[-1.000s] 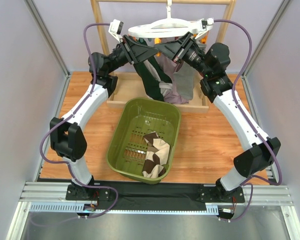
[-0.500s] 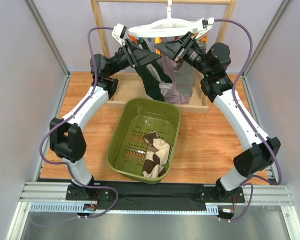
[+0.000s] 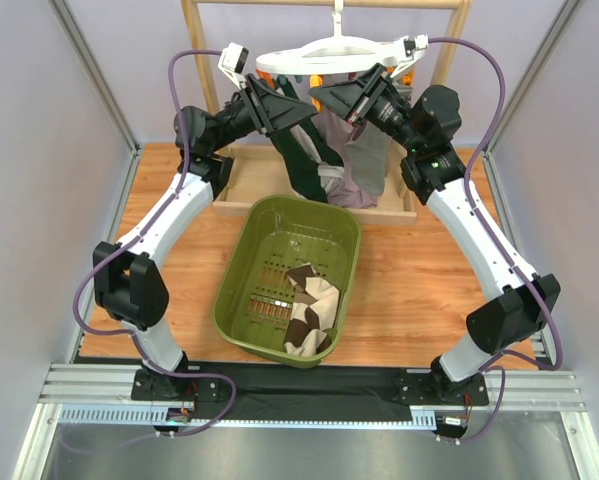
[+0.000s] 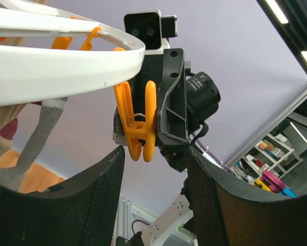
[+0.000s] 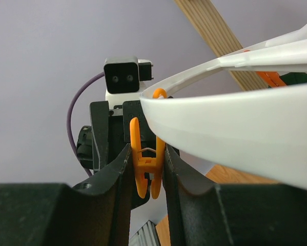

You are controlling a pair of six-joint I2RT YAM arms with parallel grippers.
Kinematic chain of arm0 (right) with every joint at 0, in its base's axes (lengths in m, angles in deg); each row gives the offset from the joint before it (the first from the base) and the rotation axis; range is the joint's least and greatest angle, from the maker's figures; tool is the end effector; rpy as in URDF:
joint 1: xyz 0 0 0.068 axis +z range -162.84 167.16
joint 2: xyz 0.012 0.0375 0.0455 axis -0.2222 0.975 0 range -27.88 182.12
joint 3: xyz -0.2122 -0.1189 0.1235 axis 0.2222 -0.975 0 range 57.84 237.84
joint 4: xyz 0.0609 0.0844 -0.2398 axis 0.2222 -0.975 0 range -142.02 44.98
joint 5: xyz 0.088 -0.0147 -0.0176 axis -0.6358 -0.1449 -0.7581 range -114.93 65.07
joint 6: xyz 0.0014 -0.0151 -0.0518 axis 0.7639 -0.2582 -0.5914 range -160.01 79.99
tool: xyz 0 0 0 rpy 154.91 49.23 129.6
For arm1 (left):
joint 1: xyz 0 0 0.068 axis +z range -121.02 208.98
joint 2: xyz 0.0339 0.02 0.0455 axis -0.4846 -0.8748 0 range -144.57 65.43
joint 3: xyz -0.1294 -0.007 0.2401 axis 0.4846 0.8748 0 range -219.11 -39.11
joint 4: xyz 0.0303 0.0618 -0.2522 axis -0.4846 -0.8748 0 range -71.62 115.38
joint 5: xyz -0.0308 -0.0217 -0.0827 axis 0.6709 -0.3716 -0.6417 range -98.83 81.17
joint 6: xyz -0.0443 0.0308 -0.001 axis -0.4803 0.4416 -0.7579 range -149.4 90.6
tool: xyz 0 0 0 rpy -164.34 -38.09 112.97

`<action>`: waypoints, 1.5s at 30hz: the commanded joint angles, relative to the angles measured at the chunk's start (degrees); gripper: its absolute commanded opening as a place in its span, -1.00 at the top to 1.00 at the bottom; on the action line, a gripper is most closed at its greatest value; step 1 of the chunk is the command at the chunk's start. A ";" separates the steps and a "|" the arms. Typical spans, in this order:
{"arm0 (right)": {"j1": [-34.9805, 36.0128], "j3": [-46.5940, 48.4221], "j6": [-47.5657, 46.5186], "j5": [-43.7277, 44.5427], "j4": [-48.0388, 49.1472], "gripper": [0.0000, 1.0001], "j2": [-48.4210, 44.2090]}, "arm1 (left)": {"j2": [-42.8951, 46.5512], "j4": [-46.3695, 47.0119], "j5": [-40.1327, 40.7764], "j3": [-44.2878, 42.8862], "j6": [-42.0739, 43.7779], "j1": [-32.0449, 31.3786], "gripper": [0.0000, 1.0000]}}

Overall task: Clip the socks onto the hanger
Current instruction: Open the clamp at the hanger.

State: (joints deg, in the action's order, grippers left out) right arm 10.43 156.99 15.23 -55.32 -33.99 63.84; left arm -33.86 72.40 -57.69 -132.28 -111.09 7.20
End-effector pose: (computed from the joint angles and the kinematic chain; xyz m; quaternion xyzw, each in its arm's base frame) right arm 0.3260 0.1597 0.5016 -0.0491 0.6009 0.6141 0.5093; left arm 0.3486 -0.1683 0.4713 0.1371 0.5155 -0.7567 0.3779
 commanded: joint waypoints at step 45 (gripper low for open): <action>-0.85 1.13 -8.39 -2.66 -3.38 0.83 1.09 | 7.77 -28.25 2.97 -1.32 22.16 1.48 0.16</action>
State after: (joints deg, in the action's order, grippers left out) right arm 9.77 157.54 8.67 -55.93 -35.96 64.78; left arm -33.99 54.68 -57.04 -133.94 -101.06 8.49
